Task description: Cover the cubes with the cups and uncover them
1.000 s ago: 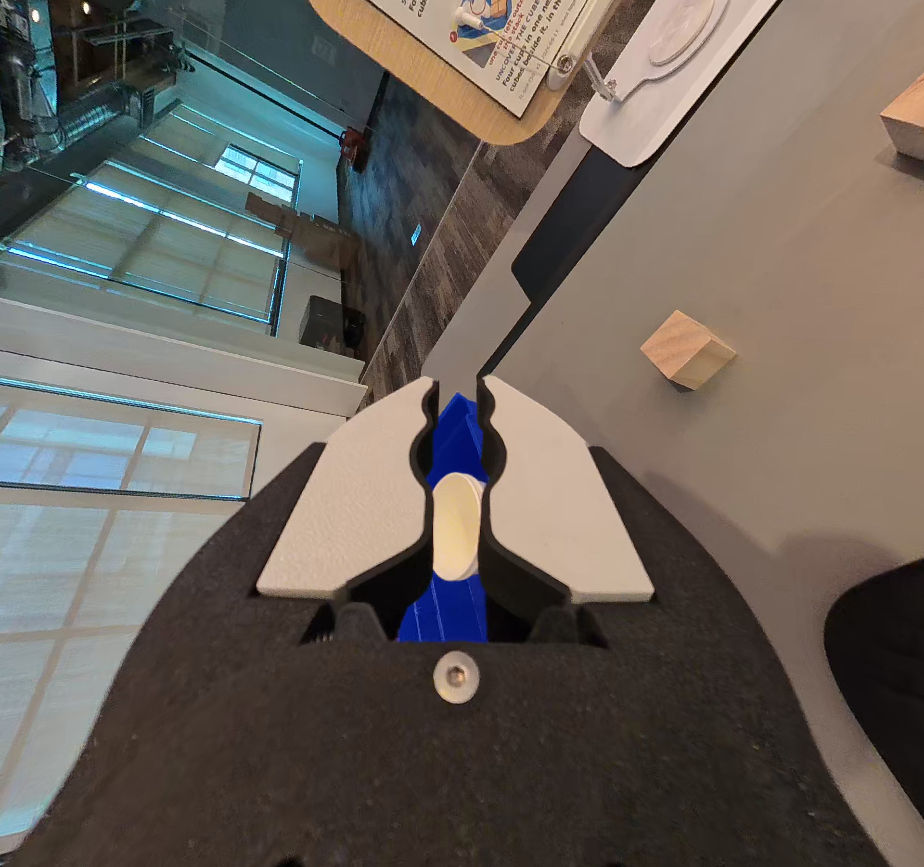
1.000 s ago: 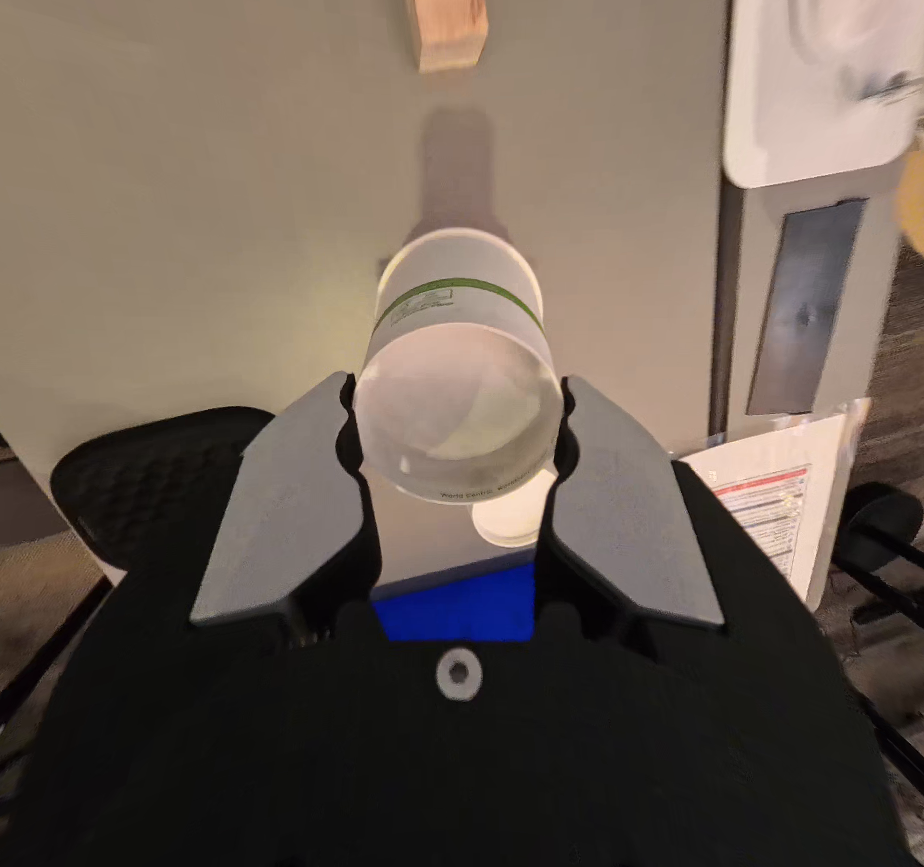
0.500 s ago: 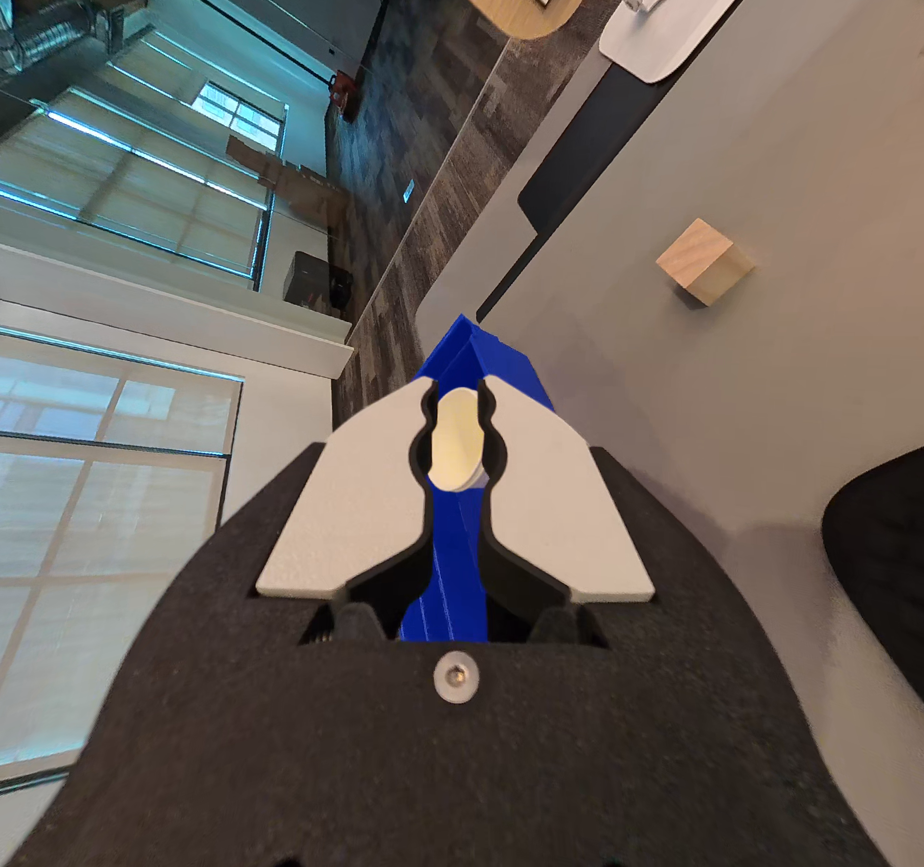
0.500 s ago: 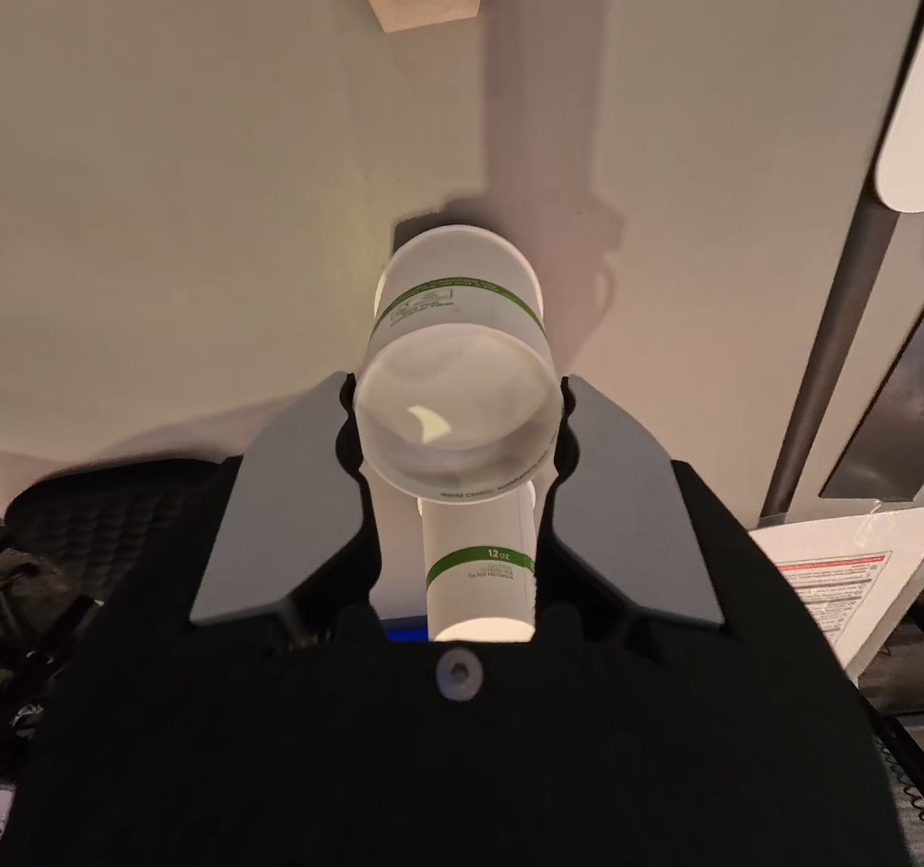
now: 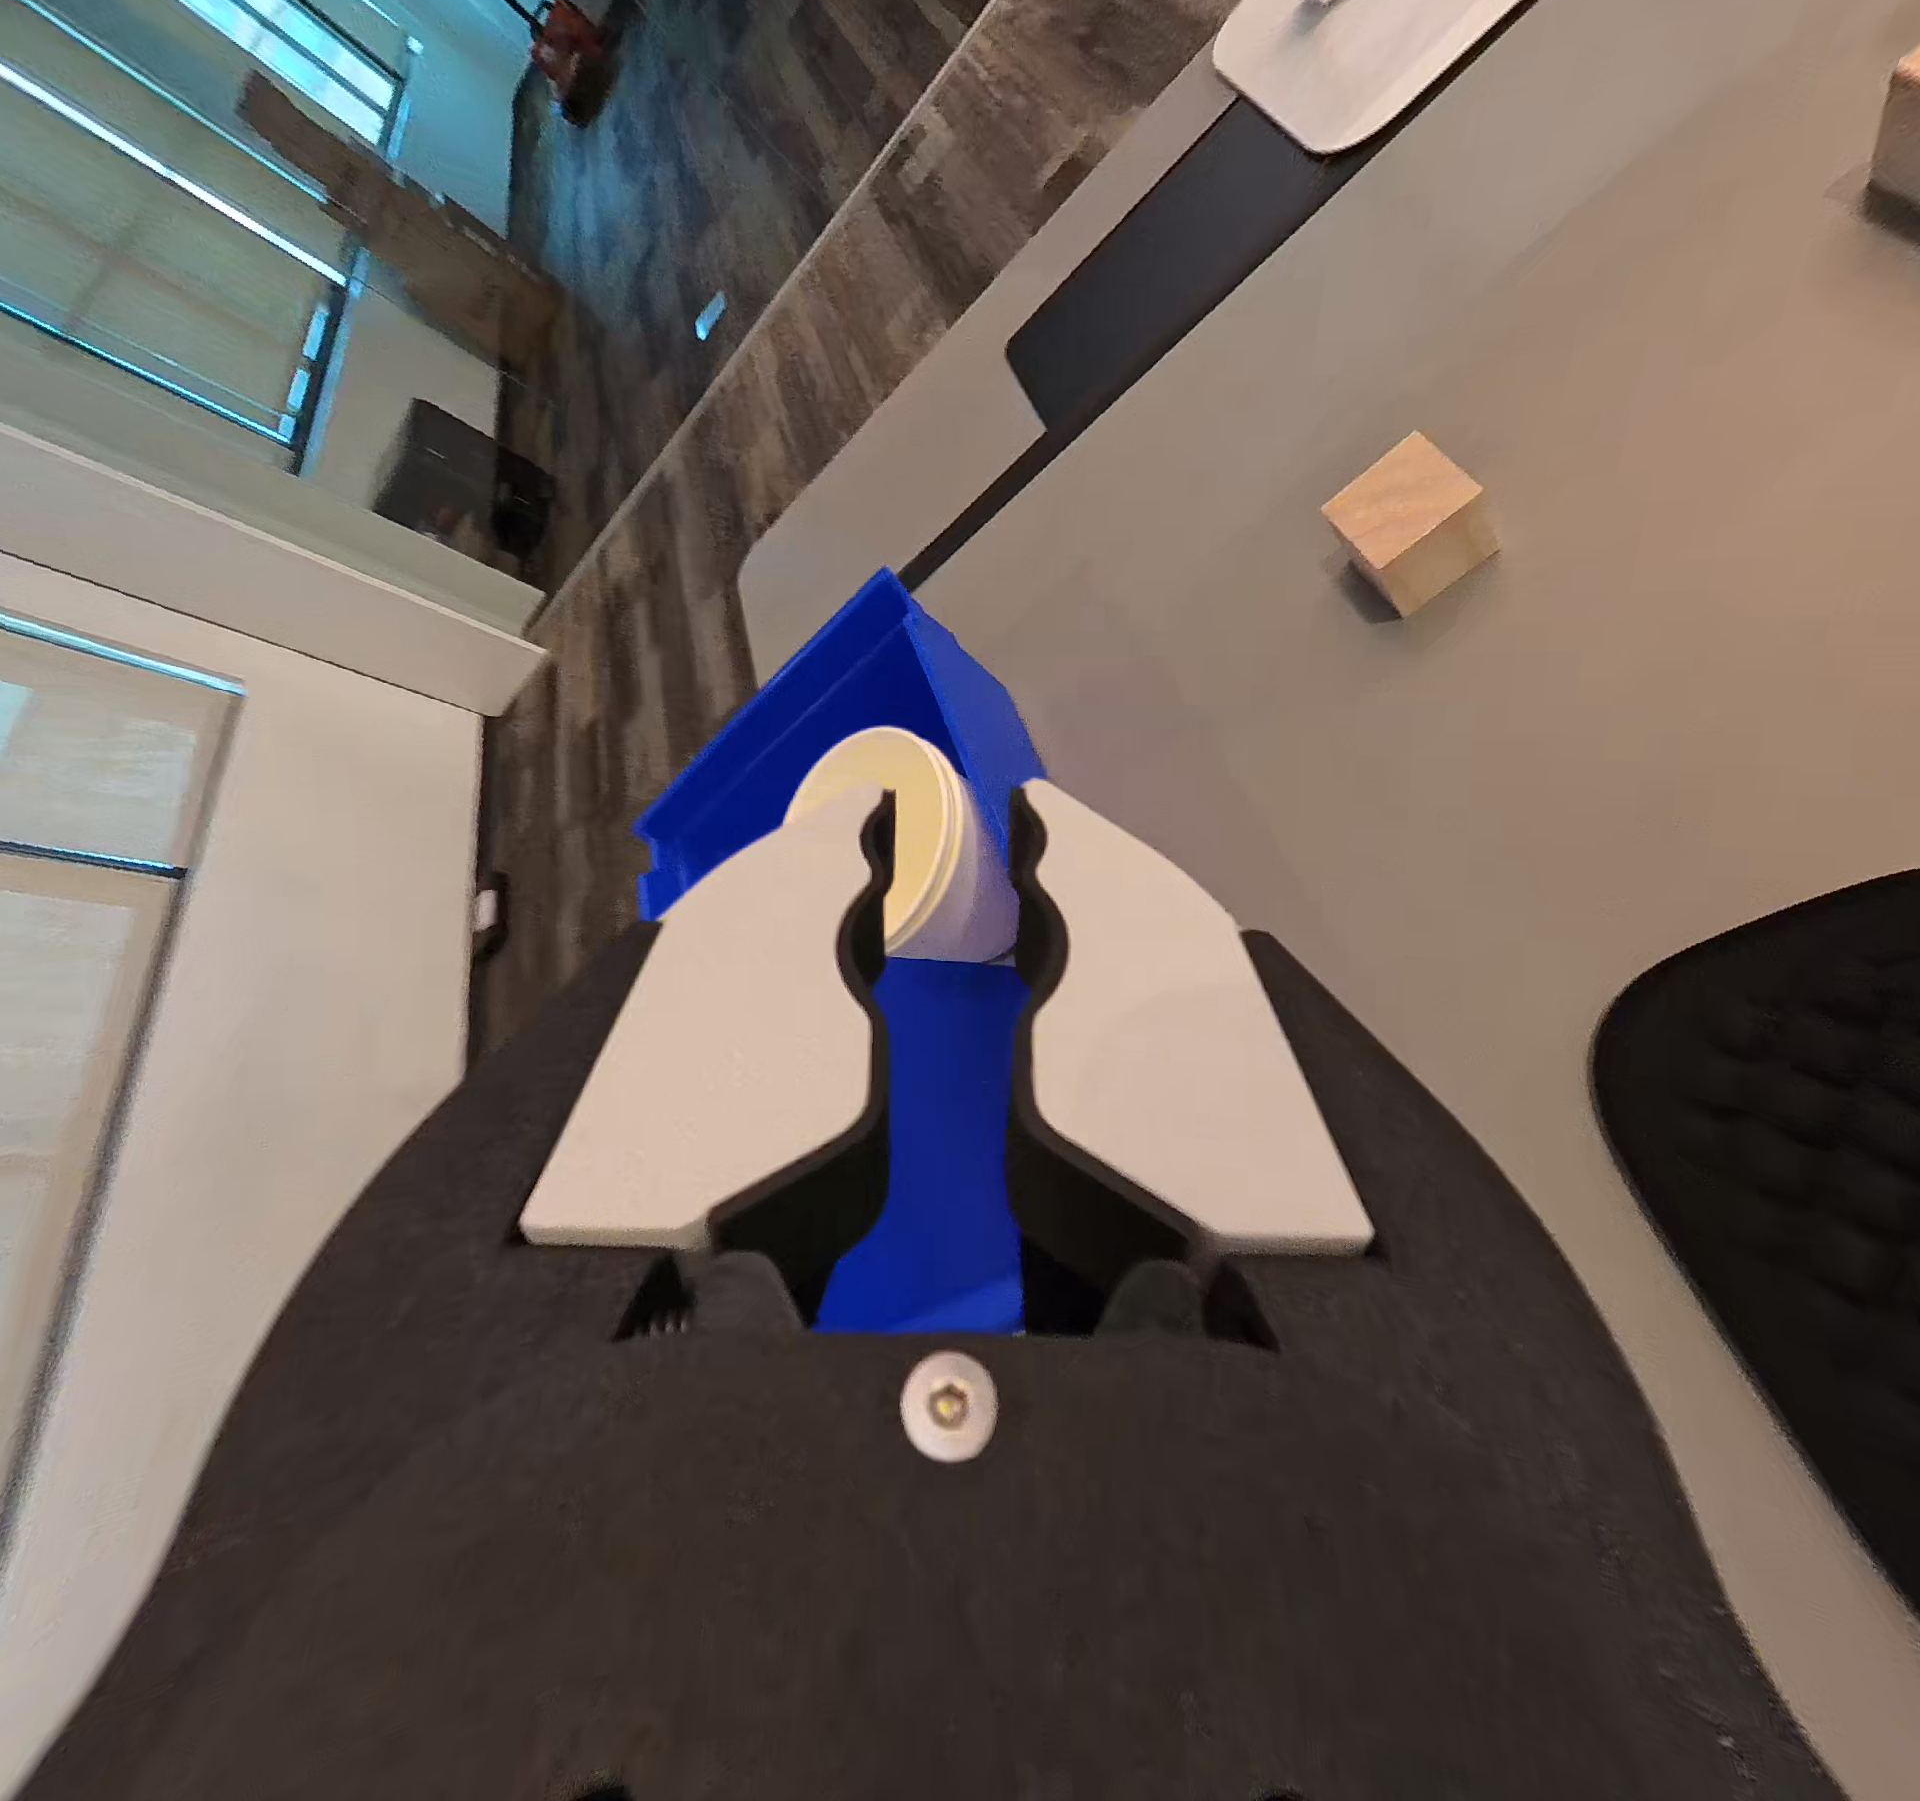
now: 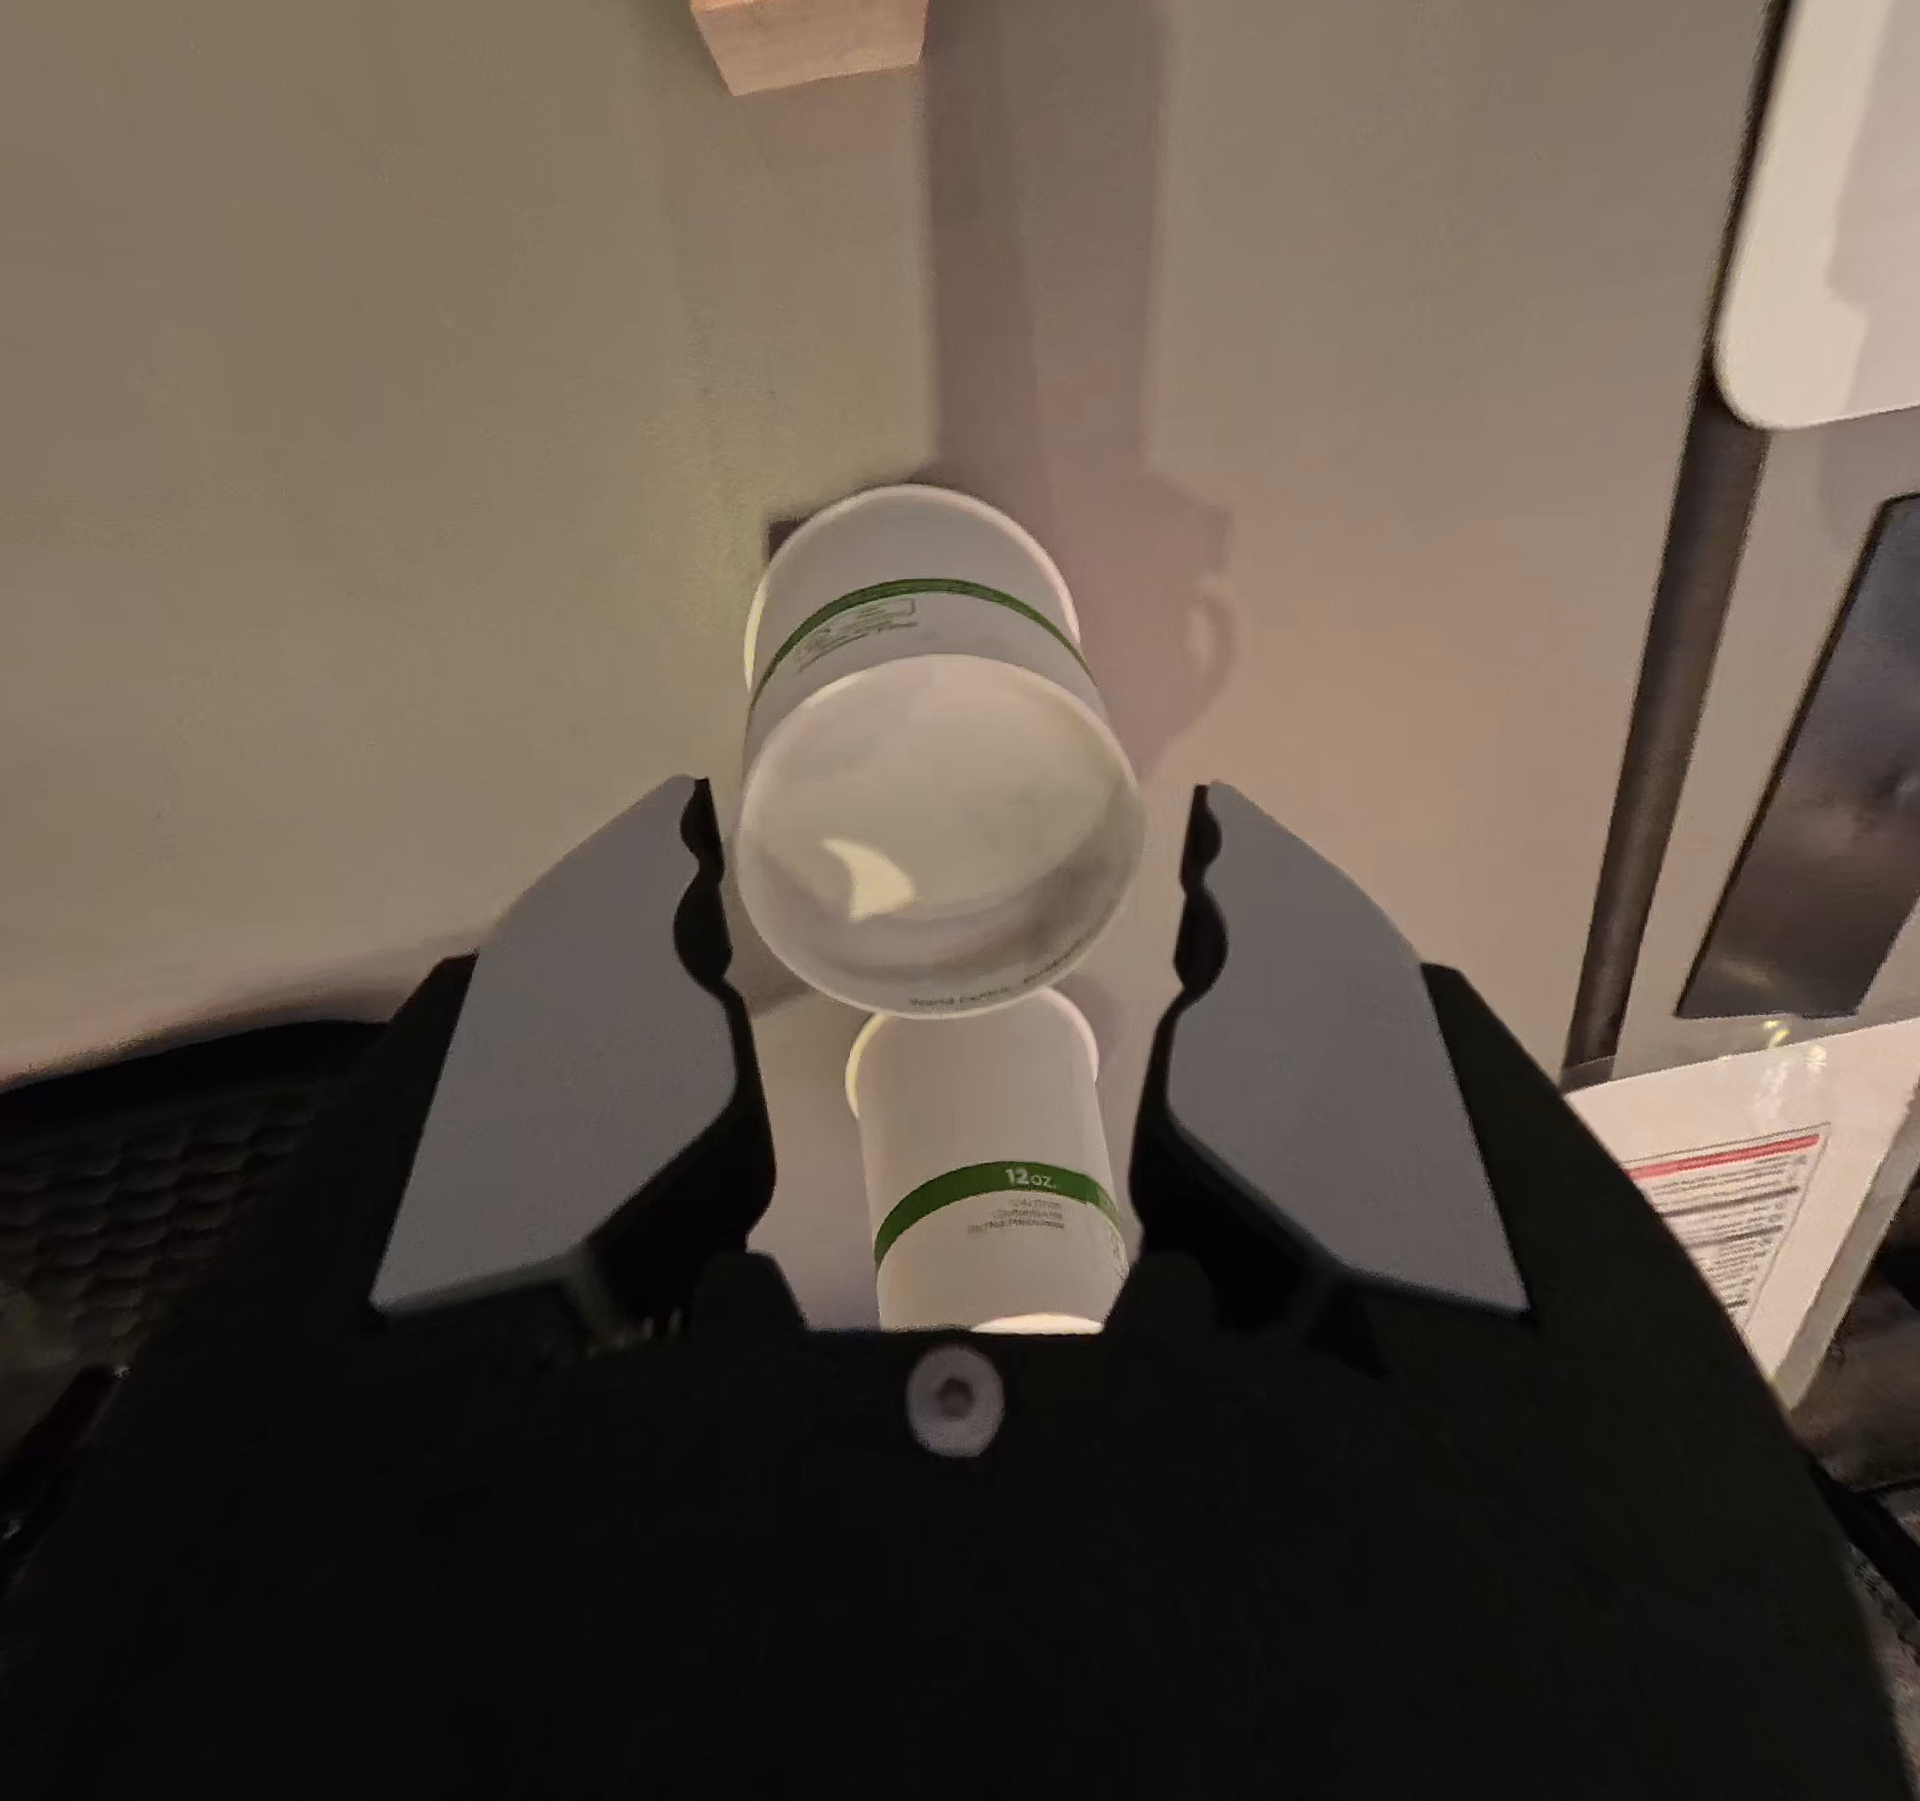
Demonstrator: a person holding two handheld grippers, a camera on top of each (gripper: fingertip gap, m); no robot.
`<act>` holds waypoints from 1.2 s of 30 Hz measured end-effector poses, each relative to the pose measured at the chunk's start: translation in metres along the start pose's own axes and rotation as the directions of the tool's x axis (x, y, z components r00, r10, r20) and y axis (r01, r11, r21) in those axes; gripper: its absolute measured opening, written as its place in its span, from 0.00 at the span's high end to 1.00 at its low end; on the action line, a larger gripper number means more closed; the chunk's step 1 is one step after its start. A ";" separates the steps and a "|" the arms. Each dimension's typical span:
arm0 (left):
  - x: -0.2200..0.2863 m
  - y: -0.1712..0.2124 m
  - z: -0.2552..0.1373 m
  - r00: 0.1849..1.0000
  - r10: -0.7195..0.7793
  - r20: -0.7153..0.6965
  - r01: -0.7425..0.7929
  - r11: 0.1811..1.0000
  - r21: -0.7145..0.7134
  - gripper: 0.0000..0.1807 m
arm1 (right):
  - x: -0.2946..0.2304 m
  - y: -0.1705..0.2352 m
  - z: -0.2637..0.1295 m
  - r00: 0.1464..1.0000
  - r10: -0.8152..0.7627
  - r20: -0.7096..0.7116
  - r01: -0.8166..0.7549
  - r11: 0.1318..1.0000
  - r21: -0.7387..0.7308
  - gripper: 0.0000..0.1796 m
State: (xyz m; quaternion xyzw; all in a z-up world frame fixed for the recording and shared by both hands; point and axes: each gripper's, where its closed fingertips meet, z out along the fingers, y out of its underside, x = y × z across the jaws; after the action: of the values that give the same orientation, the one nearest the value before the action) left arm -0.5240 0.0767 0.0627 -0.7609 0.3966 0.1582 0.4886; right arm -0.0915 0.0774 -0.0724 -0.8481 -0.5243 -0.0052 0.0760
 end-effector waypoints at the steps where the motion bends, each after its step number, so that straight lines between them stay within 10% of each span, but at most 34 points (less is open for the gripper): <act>1: -0.005 0.003 0.001 0.999 -0.036 -0.026 0.036 0.999 0.000 0.88 | 0.001 -0.005 -0.006 1.000 0.001 -0.016 -0.001 0.999 0.049 0.51; 7: -0.046 0.038 0.032 0.973 -0.130 -0.190 0.119 0.990 -0.070 0.78 | -0.012 -0.028 -0.084 0.982 0.007 -0.188 0.069 0.916 0.394 0.48; 13: -0.019 0.082 0.076 0.873 0.060 -0.484 -0.148 0.978 -0.146 0.82 | -0.085 -0.028 -0.134 0.983 -0.032 -0.180 0.139 0.768 0.625 0.51; 36: -0.006 0.097 0.098 0.800 0.058 -0.597 -0.216 0.956 -0.198 0.96 | -0.172 0.044 -0.110 0.988 -0.019 -0.153 0.115 0.748 0.654 0.58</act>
State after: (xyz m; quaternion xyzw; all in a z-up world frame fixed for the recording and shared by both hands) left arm -0.5867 0.1439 -0.0395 -0.7980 0.5580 0.0016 0.2276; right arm -0.1217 -0.1094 0.0154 -0.7446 -0.5159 0.1198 0.4062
